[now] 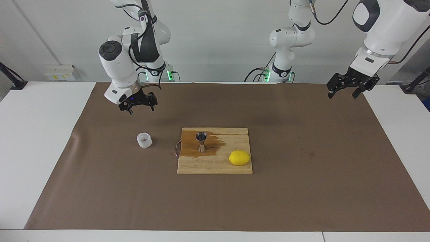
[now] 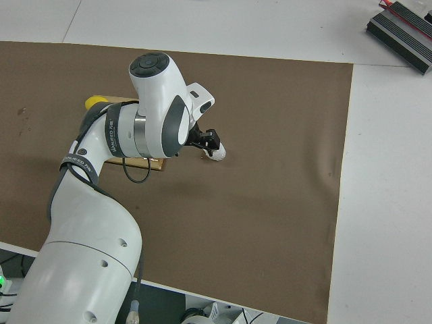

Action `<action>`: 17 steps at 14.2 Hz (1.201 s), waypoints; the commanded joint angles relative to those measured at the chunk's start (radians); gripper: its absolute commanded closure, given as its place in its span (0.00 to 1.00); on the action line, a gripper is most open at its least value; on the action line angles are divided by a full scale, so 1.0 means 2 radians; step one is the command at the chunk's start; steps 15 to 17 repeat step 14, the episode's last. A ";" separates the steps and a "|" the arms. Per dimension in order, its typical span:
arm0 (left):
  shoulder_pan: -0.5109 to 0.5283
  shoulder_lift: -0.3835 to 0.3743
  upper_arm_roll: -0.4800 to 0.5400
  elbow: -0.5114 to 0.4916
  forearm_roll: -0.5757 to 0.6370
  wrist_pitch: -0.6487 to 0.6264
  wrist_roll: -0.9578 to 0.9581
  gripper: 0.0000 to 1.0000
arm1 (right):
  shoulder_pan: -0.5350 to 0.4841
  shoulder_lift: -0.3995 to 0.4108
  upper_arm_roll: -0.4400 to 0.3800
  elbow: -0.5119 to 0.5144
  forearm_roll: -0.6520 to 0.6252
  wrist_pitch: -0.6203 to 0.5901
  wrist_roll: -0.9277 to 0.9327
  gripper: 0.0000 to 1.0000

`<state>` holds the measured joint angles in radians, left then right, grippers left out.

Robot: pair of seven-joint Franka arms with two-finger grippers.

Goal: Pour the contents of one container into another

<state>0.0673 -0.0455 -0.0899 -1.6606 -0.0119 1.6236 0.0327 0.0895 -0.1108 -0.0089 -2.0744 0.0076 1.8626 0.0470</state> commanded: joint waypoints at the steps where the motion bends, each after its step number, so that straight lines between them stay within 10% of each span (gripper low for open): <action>1: 0.006 -0.003 -0.004 0.000 -0.006 -0.003 0.001 0.00 | -0.024 0.019 -0.003 0.119 0.017 -0.115 0.047 0.00; 6: 0.006 -0.003 -0.004 0.000 -0.006 -0.003 0.001 0.00 | -0.043 0.052 -0.002 0.265 0.025 -0.197 0.046 0.00; 17: 0.006 -0.003 -0.004 0.000 -0.006 -0.003 0.001 0.00 | -0.043 0.060 -0.002 0.265 0.014 -0.179 0.043 0.00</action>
